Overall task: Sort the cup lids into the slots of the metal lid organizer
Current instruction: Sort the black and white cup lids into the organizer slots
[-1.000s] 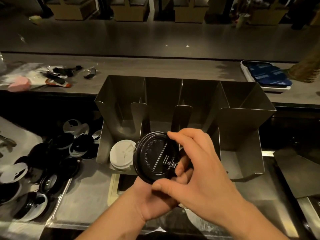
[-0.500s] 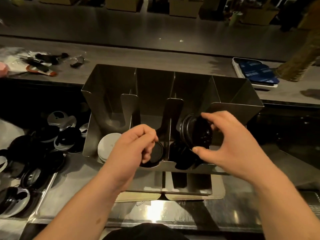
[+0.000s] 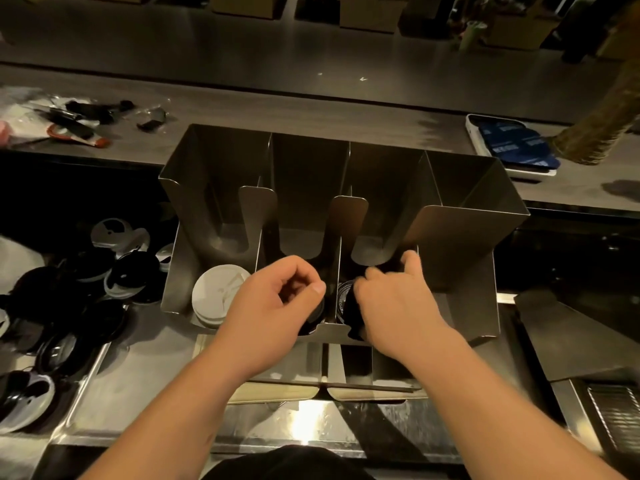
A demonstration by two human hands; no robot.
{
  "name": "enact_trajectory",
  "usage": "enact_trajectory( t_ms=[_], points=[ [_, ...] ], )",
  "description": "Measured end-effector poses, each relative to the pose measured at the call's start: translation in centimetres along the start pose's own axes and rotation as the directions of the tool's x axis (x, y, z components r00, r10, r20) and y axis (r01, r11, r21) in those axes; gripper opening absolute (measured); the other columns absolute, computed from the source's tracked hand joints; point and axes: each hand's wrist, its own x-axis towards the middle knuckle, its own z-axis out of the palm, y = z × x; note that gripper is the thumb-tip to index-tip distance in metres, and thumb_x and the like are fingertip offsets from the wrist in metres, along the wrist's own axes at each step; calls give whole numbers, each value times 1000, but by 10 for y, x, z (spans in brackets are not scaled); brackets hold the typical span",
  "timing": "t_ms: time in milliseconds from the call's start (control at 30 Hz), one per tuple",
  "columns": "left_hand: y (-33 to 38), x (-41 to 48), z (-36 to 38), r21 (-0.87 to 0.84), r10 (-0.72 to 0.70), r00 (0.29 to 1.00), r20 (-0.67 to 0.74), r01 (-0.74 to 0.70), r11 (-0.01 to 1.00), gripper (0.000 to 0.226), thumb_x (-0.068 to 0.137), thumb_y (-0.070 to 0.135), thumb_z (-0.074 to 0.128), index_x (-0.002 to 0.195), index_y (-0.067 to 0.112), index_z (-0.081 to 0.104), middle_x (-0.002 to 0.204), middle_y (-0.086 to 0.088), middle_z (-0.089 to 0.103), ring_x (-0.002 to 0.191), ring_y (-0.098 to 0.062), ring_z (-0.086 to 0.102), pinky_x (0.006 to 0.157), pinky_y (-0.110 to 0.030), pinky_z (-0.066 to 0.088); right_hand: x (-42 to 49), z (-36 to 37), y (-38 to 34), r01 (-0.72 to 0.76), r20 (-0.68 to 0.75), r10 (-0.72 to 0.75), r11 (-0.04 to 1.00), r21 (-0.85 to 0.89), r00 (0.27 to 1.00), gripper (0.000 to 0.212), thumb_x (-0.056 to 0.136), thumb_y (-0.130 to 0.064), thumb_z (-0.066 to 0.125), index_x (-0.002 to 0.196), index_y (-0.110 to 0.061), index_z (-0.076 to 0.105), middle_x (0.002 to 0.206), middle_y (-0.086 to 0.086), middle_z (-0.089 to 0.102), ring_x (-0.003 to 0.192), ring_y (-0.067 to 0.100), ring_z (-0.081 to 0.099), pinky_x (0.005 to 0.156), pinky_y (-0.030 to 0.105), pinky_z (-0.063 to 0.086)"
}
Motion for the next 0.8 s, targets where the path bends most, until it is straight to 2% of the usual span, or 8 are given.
enact_trajectory(
  t_ms=[133,400,500,600,667,733,800],
  points=[
    [-1,1,-4,-34,-10,1000,8,10,999,12,91,22,63,84,30,66,79,8,64,77,-11,61,69,-22,54,3,0,-1,10,13,-10,1000,-26,1000,26,91,-33,60,115,-21,59,105,0,65,90,21,63,104,42,28],
    [-2,-1,-6,-51,-2,1000,16,3,999,14,92,22,64,83,32,65,76,12,64,75,-7,61,67,-18,51,4,0,-5,-27,19,27,1000,-3,999,45,89,-37,65,128,-20,50,112,0,65,102,22,62,102,41,33],
    [-3,-3,-13,-79,8,1000,15,-7,997,13,92,20,64,83,29,66,75,11,64,73,-6,61,68,-18,52,1,-1,-5,-28,12,27,1000,10,1000,45,92,-36,61,132,-21,50,124,3,59,116,24,53,100,37,37],
    [-5,-5,-22,-142,12,1000,0,-12,990,12,92,14,64,84,22,67,71,10,62,68,-5,58,67,-18,52,-3,-6,-2,-20,42,15,994,112,999,61,88,-35,68,142,-23,42,136,3,48,126,22,43,103,35,39],
    [-7,-6,-30,-193,7,1000,-2,-7,981,13,92,12,63,83,20,67,68,9,60,66,-7,56,66,-19,52,-4,-13,2,-40,72,26,981,192,997,64,87,-31,71,143,-25,41,137,0,48,127,20,43,104,33,40],
    [-11,-7,-42,-220,23,1000,-13,-25,975,16,92,12,64,81,23,67,69,4,60,67,-11,56,66,-23,51,-4,-23,3,-120,75,101,941,317,992,60,88,-26,69,142,-28,43,135,-4,52,125,17,47,103,32,43],
    [-14,-10,-58,-236,38,998,-40,-46,971,18,92,13,64,79,26,66,72,-3,60,68,-15,55,68,-28,51,-5,-37,2,-182,-36,218,885,428,975,46,91,-26,65,134,-32,51,126,-7,59,114,13,55,95,32,48]
  ],
)
